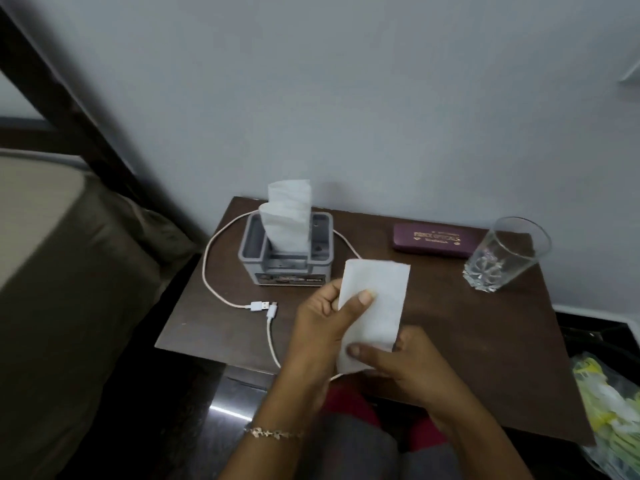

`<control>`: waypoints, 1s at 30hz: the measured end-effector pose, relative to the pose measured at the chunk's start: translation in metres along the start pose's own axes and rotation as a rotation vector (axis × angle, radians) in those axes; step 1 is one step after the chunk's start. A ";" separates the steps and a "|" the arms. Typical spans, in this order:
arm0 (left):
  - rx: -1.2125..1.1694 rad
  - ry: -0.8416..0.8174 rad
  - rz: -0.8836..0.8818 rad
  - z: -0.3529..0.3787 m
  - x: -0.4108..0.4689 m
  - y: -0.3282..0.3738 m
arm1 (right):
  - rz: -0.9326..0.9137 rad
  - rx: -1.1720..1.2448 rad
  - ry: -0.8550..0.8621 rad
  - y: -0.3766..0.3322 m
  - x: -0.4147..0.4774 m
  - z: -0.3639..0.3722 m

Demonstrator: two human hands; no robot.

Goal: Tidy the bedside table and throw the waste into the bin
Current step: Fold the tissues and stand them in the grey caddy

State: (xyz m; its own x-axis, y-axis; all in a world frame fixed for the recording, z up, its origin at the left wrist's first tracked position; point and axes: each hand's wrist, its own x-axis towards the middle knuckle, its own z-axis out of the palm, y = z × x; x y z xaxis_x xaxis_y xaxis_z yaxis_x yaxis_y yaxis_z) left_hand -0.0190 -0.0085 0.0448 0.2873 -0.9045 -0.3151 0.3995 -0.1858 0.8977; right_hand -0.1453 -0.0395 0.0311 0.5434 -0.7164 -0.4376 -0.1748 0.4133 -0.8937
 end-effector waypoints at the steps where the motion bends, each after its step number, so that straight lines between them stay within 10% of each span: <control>1: 0.054 -0.009 0.059 -0.009 0.002 0.012 | -0.043 -0.037 0.010 -0.008 0.008 0.009; 16: 0.656 0.171 0.520 -0.114 0.081 0.094 | -0.498 -1.149 0.443 -0.057 0.142 0.076; 30: 0.758 0.142 0.547 -0.122 0.095 0.088 | -0.374 -1.365 0.288 -0.065 0.137 0.079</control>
State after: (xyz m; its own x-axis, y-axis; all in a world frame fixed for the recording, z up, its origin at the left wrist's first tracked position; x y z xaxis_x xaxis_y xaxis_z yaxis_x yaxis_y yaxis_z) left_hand 0.1496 -0.0643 0.0563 0.3905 -0.8942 0.2191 -0.4798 0.0055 0.8774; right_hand 0.0055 -0.1203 0.0368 0.5796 -0.8147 -0.0180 -0.7847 -0.5520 -0.2822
